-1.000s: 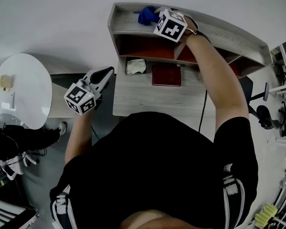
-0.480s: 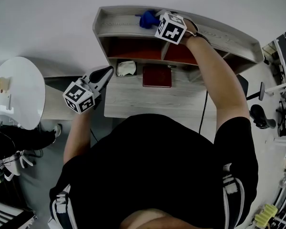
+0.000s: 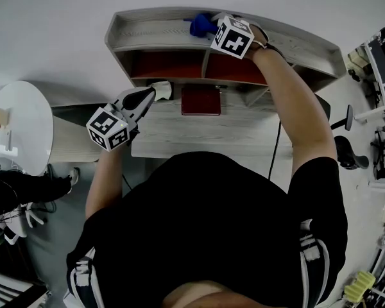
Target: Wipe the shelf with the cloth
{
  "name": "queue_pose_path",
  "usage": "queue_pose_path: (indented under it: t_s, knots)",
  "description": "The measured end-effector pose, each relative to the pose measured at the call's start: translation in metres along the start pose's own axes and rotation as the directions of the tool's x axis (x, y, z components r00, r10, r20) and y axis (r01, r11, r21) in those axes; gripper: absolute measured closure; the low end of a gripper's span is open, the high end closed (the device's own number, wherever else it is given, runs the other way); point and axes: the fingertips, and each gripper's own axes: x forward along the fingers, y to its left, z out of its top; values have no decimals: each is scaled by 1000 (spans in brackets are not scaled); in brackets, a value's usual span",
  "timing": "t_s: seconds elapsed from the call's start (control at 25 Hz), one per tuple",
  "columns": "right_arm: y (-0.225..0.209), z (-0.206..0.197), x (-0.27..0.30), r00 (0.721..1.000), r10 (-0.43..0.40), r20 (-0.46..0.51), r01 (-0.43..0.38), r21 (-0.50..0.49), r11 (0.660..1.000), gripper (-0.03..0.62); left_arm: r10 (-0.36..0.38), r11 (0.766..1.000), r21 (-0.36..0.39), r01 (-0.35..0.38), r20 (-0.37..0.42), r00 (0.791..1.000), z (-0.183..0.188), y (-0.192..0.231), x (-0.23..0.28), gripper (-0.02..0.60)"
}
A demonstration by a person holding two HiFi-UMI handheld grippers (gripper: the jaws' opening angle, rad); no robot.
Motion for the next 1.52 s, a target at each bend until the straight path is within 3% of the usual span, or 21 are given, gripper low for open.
queue_pose_path:
  t_s: [0.76, 1.52]
  knots:
    - [-12, -90, -44, 999, -43, -15, 44, 67, 997, 533, -98, 995, 32, 99, -38, 994, 10, -53, 84, 565]
    - [-23, -212, -105, 991, -78, -110, 92, 129, 987, 533, -159, 986, 31, 161, -49, 986, 7, -113, 152, 565]
